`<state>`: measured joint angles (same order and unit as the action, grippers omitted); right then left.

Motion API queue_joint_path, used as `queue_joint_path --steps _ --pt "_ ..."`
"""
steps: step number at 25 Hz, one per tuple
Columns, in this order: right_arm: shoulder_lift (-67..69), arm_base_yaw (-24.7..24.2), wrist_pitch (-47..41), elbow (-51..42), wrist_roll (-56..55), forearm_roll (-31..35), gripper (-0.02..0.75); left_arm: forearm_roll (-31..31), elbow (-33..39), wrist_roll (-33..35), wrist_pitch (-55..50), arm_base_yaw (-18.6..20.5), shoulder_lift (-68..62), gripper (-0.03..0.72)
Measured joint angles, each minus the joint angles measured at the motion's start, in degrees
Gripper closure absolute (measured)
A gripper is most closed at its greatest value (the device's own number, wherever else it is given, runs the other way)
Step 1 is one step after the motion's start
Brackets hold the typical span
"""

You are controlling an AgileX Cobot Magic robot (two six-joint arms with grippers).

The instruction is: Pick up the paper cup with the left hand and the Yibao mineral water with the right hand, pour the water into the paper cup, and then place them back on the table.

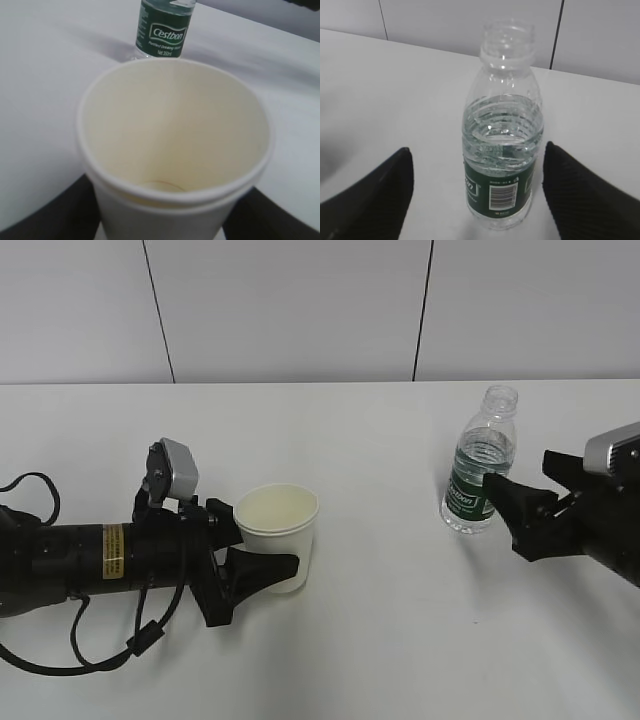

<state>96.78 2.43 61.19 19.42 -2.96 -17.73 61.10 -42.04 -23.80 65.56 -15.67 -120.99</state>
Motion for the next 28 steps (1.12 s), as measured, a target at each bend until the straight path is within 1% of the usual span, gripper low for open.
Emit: queue_joint_path --steps 3,6,11,16,22,28 --pt "4.0 0.0 3.1 0.1 2.5 1.0 0.146 0.0 0.0 1.3 0.0 0.0 0.0 0.218" --pt "7.5 0.0 3.7 0.6 3.0 1.4 0.146 -0.8 0.0 2.7 0.0 -0.2 0.0 0.218" --pt "11.2 0.0 4.0 1.6 6.0 2.6 0.146 -2.9 0.0 5.5 0.0 -2.8 0.0 0.218" --pt "14.1 0.0 4.1 2.2 7.1 4.8 0.146 -5.0 0.0 6.2 0.0 -5.0 0.0 0.218" --pt "16.0 0.0 4.2 2.3 7.2 4.9 0.146 -7.8 0.0 6.3 0.0 -5.2 0.0 0.218" --pt "16.7 0.0 4.2 4.7 7.3 4.0 0.146 -7.7 0.0 6.3 0.0 -5.2 0.0 0.219"
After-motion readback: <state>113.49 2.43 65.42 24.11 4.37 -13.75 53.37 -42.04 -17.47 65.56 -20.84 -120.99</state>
